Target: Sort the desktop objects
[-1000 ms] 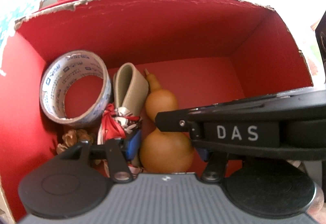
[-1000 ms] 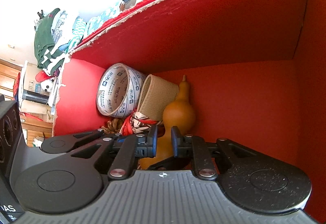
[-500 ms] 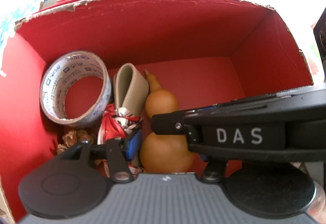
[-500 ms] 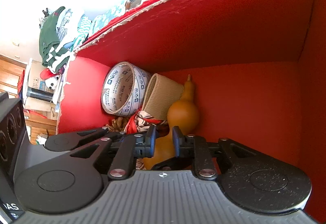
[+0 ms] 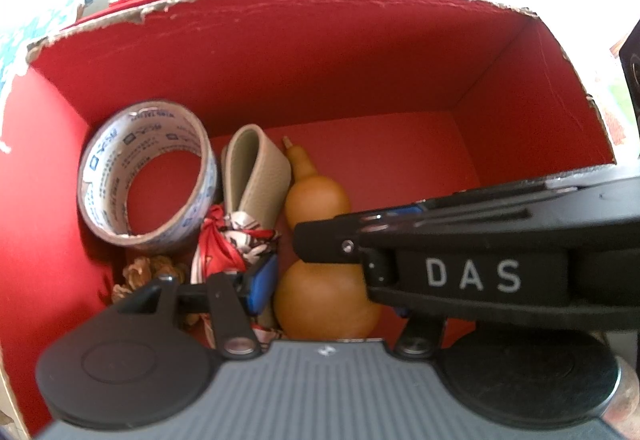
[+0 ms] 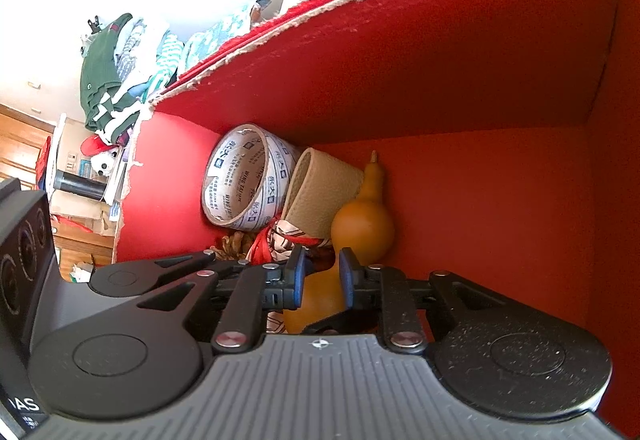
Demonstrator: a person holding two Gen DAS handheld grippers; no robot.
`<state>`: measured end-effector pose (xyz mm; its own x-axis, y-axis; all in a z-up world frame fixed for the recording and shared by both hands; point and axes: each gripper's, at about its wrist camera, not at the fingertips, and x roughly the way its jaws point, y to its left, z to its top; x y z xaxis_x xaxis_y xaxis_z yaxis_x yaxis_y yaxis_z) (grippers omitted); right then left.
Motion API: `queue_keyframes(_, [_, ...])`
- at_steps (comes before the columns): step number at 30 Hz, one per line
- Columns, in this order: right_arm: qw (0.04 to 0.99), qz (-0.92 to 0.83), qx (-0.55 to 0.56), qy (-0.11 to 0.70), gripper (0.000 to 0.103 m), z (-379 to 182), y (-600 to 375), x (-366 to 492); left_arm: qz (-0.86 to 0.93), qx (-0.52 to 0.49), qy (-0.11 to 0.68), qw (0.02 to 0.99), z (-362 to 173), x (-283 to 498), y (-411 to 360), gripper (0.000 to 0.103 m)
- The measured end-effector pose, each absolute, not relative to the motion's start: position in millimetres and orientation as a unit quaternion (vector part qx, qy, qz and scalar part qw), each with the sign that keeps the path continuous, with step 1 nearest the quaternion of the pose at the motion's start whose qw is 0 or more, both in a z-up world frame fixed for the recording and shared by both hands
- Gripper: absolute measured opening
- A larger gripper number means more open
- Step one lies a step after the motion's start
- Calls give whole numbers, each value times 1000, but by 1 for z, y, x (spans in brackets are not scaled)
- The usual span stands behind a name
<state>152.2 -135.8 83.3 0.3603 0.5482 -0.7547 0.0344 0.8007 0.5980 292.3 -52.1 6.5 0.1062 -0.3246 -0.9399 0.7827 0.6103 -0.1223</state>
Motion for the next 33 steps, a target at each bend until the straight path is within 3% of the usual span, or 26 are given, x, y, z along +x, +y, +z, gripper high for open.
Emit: queue_keyframes(33, [790, 173, 271, 522, 23, 86, -139, 153, -386, 215, 547, 711, 10, 296, -45, 64])
